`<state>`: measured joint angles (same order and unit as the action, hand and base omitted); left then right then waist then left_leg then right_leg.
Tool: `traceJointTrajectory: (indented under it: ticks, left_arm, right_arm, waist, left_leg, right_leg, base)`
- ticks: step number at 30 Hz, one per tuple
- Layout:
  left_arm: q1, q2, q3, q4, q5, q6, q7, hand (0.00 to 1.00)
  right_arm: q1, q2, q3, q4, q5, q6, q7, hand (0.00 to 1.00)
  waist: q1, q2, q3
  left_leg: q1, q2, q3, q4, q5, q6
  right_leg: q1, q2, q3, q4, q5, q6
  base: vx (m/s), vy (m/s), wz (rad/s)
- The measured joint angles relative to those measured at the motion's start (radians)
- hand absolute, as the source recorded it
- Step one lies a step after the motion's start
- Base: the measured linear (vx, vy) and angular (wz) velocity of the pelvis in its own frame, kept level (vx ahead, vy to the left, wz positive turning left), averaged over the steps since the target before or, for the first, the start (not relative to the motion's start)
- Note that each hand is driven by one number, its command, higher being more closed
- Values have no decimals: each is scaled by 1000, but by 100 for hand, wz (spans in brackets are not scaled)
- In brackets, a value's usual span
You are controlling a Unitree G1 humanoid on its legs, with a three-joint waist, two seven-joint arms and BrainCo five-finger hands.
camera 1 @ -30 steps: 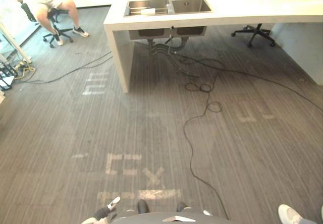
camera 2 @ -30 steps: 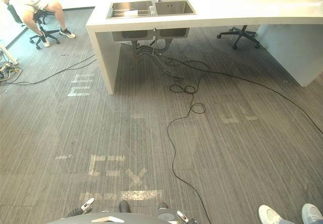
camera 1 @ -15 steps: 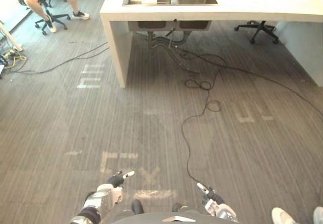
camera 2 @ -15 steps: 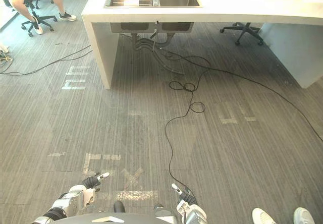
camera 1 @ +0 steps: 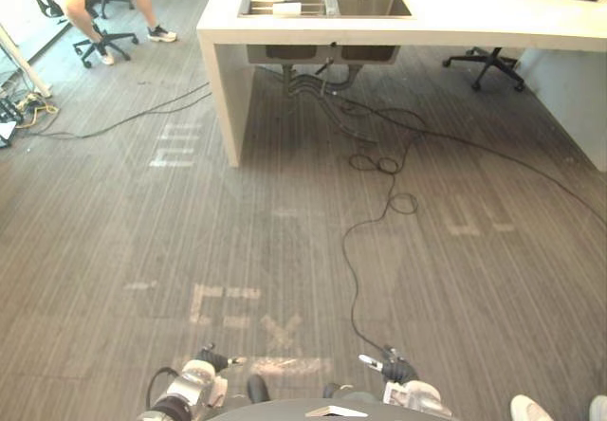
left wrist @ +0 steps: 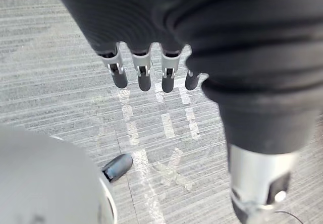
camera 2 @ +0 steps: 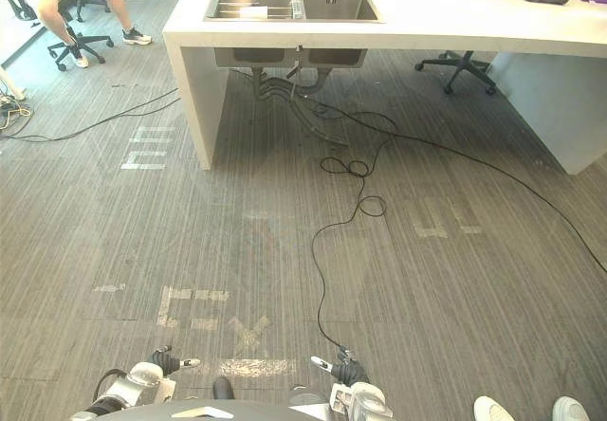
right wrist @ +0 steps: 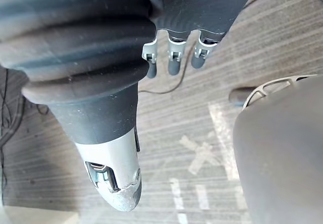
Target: Walk over to the sink, pick up the cup, carry it to the dishwasher, place the cup inside the dishwasher, then close the dishwasher door
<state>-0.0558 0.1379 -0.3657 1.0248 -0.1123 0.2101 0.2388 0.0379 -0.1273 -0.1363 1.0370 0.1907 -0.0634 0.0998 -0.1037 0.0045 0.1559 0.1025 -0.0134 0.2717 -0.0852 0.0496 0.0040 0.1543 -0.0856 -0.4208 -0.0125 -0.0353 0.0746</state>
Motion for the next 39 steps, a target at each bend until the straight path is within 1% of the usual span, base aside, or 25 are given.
traceJointTrajectory:
  ticks: [3, 5, 8, 10, 11, 13, 15, 17, 18, 19, 20, 21, 22, 23, 25, 26, 27, 29, 31, 33, 34, 35, 36, 37, 39]
  left_arm:
    - [14, 0, 13, 18, 59, -9, 18, 0]
    - [22, 2, 26, 19, 129, -25, 5, 0]
    - [33, 3, 71, 31, 133, -57, -48, 0]
    - [34, 4, 98, 48, 93, -60, -82, 0]
    - [36, 8, 105, 61, 22, -56, -115, 0]
    - [42, 7, 121, 68, -39, -54, -142, 0]
    - [50, 3, 130, 69, -100, -54, -165, 0]
    - [49, 4, 130, 78, -150, -54, -190, 0]
    - [46, 2, 131, 83, -164, -55, -192, 0]
    - [42, 2, 131, 90, -182, -55, -201, 0]
    - [39, 4, 131, 98, -205, -57, -203, 0]
    - [38, 8, 131, 101, -214, -58, -202, 0]
    - [38, 10, 132, 105, -235, -64, -199, 0]
    - [38, 9, 138, 106, -253, -72, -198, 0]
    - [30, 6, 138, 109, -276, -97, -200, 0]
    - [24, 5, 138, 107, -280, -112, -201, 0]
    - [20, 5, 137, 106, -280, -120, -200, 0]
    - [2, 3, 127, 72, -281, -146, -197, 0]
    - [-4, 11, 127, 38, -299, -146, -188, 0]
    - [-7, 22, 126, 24, -319, -143, -178, 0]
    - [-5, 19, 126, 16, -319, -141, -178, 0]
    - [-6, 13, 123, 13, -318, -140, -180, 0]
    - [1, 3, 117, 11, -318, -138, -189, 0]
    - [11, -1, 113, 11, -317, -139, -199, 0]
    - [22, -3, 108, 13, -316, -146, -206, 0]
  right_arm:
    - [3, -2, 14, 1, 1, 4, 5, 0]
    - [3, -3, 16, 2, 14, 45, 8, 0]
    - [4, -2, 18, 16, 77, 89, 8, 0]
    - [4, -1, 18, 42, 145, 102, 5, 0]
    - [17, 2, 15, 46, 205, 112, -1, 0]
    - [36, 2, 14, 46, 235, 113, -3, 0]
    - [52, -1, 0, 46, 247, 117, -8, 0]
    - [60, -1, -26, 44, 283, 138, -20, 0]
    - [59, -5, -33, 44, 301, 144, -21, 0]
    - [52, -8, -42, 44, 338, 153, -20, 0]
    - [42, -9, -50, 44, 359, 157, -20, 0]
    - [40, -3, -52, 44, 362, 158, -21, 0]
    - [40, 0, -58, 44, 363, 157, -19, 0]
    - [36, 3, -64, 42, 362, 156, -19, 0]
    - [38, 4, -52, 39, 362, 145, -20, 0]
    - [36, 0, -36, 38, 369, 130, -21, 0]
    - [34, -2, -26, 37, 384, 122, -23, 0]
    - [25, 4, -21, 25, 471, 100, -30, 0]
    - [29, 9, -22, 3, 489, 93, -46, 0]
    - [41, 14, -25, -10, 475, 79, -53, 0]
    - [67, 17, -31, -7, 469, 73, -57, 0]
    - [67, 15, -33, -6, 469, 69, -58, 0]
    - [70, 5, -36, -3, 471, 56, -57, 0]
    - [75, 3, -52, -2, 472, 45, -55, 0]
    - [88, 0, -73, 1, 472, 44, -51, 0]
  waist:
    - [8, -3, -1]
    - [18, -5, -3]
    - [19, -11, -6]
    - [21, -16, -10]
    - [17, -19, -13]
    - [13, -17, -14]
    - [13, -10, -17]
    - [10, -9, -16]
    - [10, -7, -15]
    - [12, -1, -10]
    - [5, -10, 4]
    - [-1, -14, 9]
    - [-11, -8, 28]
    - [-13, -4, 37]
    - [-16, 2, 49]
    - [-15, 5, 63]
    - [-15, 4, 72]
    - [-16, -2, 115]
    - [-13, -10, 153]
    - [-18, -34, 173]
    - [-18, -43, 168]
    - [-19, -30, 173]
    - [-28, 9, 156]
    - [-36, 36, 141]
    - [-36, 59, 126]
  left_leg:
    - [-1, 0, 2, -1, 0, 1]
    - [-2, 0, 6, -1, 0, 0]
    - [0, 2, 16, -1, -2, 0]
    - [7, 4, 30, -1, -2, 0]
    - [14, 4, 35, -1, -5, -3]
    - [23, 4, 41, -1, -12, 0]
    - [21, 6, 57, 0, -28, 5]
    - [9, 3, 98, 0, -43, 31]
    - [-1, 2, 103, 0, -45, 34]
    - [-4, -1, 118, 3, -47, 39]
    - [11, -11, 124, 6, -49, 43]
    - [29, -16, 123, 6, -47, 54]
    - [69, -20, 110, 6, -56, 63]
    - [98, -15, 107, 15, -81, 73]
    - [96, 12, 85, 75, -130, 62]
    - [90, 26, 73, 97, -146, 57]
    - [88, 30, 64, 106, -153, 54]
    - [70, 40, 28, 157, -183, 40]
    - [65, 46, 19, 221, -224, 26]
    - [72, 43, -3, 320, -313, -12]
    - [78, 37, -22, 373, -368, -40]
    - [77, 53, -27, 386, -384, -50]
    - [79, 88, -32, 389, -406, -69]
    - [96, 114, -47, 381, -425, -81]
    - [142, 144, -58, 358, -445, -67]
  right_leg:
    - [0, 0, -1, -6, 0, 0]
    - [1, 1, 1, -13, 4, -5]
    - [2, 4, 10, -19, 11, -11]
    - [3, 7, 24, -22, 13, -13]
    - [11, 8, 29, -25, 16, -11]
    - [16, 7, 33, -21, 13, -8]
    - [-21, -6, 41, 48, -29, -4]
    - [-135, -70, 28, 274, -100, 38]
    - [-180, -88, 26, 353, -103, 38]
    - [-270, -130, 23, 524, -99, 14]
    - [-332, -174, 24, 667, -75, -31]
    - [-348, -192, 28, 721, -56, -45]
    - [-375, -221, 39, 825, -3, -42]
    - [-394, -219, 55, 858, -61, -20]
    - [-403, -195, 50, 778, -111, -6]
    - [-408, -172, 43, 665, -105, -7]
    - [-411, -161, 40, 593, -90, -5]
    - [-421, -125, 54, 267, 19, 12]
    - [-419, -119, 62, 145, 49, 22]
    - [-391, -137, 62, 135, 9, 43]
    - [-377, -143, 80, 148, 26, 47]
    - [-389, -139, 80, 186, 32, 51]
    - [-418, -120, 82, 255, 32, 50]
    - [-434, -93, 88, 320, 20, 28]
    - [-437, -58, 87, 394, -5, -14]
  base:
    - [-6, 6, -1]
    - [-10, 20, -5]
    - [13, 10, -10]
    - [33, -2, -20]
    - [36, -6, -17]
    - [25, 4, -11]
    - [27, 45, -13]
    - [50, 82, -17]
    - [8, 90, -27]
    - [-4, 104, -30]
    - [20, 115, -22]
    - [81, 56, -2]
    - [135, 21, 9]
    - [131, 8, 12]
    - [129, -20, 27]
    - [121, -39, 37]
    - [147, -53, 42]
    - [260, -107, 46]
    - [248, -154, 26]
    - [290, -278, 29]
    - [311, -281, 25]
    - [356, -263, 20]
    - [362, -228, 16]
    - [389, -233, 15]
    - [360, -189, -2]
